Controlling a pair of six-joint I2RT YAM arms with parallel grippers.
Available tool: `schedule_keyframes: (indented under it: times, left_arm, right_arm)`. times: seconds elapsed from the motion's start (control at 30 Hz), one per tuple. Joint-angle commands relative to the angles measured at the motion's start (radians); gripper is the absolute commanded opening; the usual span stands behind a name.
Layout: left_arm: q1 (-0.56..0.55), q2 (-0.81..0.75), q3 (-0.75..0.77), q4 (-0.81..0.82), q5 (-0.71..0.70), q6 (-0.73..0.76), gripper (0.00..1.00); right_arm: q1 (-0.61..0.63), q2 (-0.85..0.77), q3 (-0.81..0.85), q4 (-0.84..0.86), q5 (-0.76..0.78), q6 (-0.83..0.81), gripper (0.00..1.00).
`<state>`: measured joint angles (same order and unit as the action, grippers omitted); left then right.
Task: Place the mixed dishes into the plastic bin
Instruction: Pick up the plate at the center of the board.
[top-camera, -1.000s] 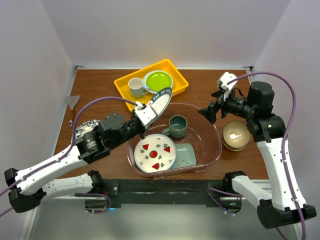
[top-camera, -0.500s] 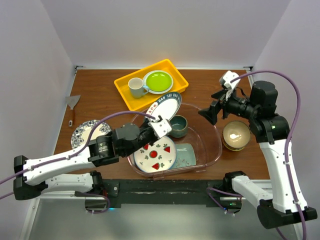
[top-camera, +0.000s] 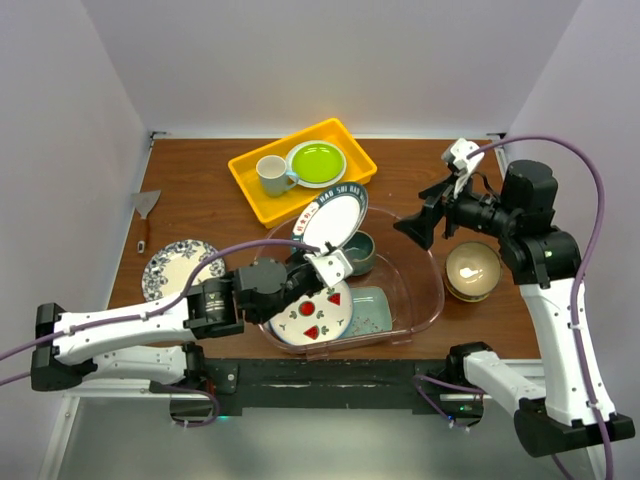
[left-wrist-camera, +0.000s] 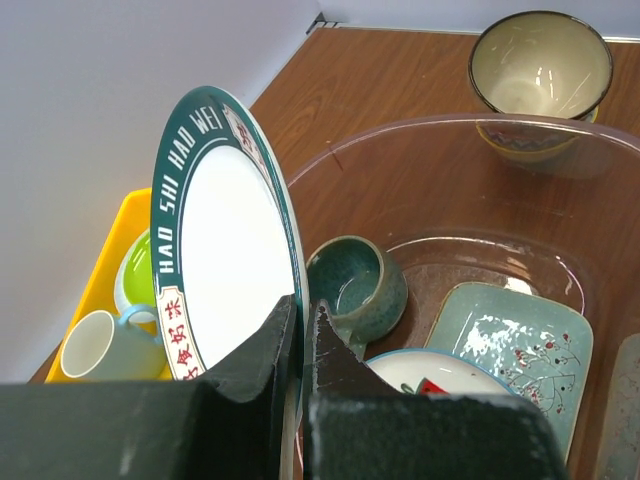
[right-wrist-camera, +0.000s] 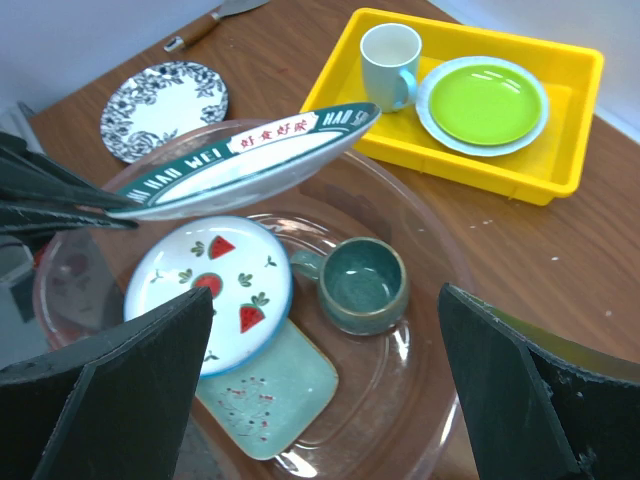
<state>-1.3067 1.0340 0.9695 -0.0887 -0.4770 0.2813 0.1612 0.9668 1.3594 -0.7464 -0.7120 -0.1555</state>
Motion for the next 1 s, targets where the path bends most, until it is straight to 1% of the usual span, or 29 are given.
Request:
schedule_keyframes:
  times: [0.0,0.13,0.3,0.37,0.47,0.7,0.77,0.87,0.97]
  left_arm:
    - [-0.023,-0.002,-0.006,0.135,-0.057,0.05,0.0]
    - [-0.034,0.008,-0.014,0.159,-0.061,0.056,0.0]
    - [-0.046,0.034,-0.006,0.178,-0.064,0.07,0.0]
    - [-0.048,0.041,-0.003,0.19,-0.063,0.076,0.0]
    - [-0.052,0.06,0.005,0.202,-0.063,0.085,0.0]
    - [-0.068,0.141,0.058,0.213,-0.081,0.119,0.0]
    - [-0.071,0.159,0.072,0.216,-0.095,0.13,0.0]
    - [-0.078,0.192,0.101,0.221,-0.121,0.151,0.0]
    - [-0.086,0.21,0.11,0.23,-0.141,0.171,0.0]
  right_arm:
    - [-0.006,0.013,0.037,0.044,-0.043,0.08,0.99]
    - [-0.006,0.03,0.021,0.07,-0.066,0.146,0.99]
    - [-0.005,0.067,-0.016,0.151,-0.115,0.341,0.99]
    - [-0.005,0.084,-0.036,0.18,-0.109,0.416,0.99]
    - [-0.005,0.104,-0.049,0.197,-0.087,0.485,0.99]
    - [-0.003,0.157,-0.046,0.186,0.005,0.599,0.98]
    - [-0.003,0.182,-0.052,0.171,0.029,0.611,0.97]
    - [0.004,0.194,-0.057,0.153,0.063,0.608,0.91]
    - [0.018,0.2,-0.074,0.15,0.083,0.606,0.82]
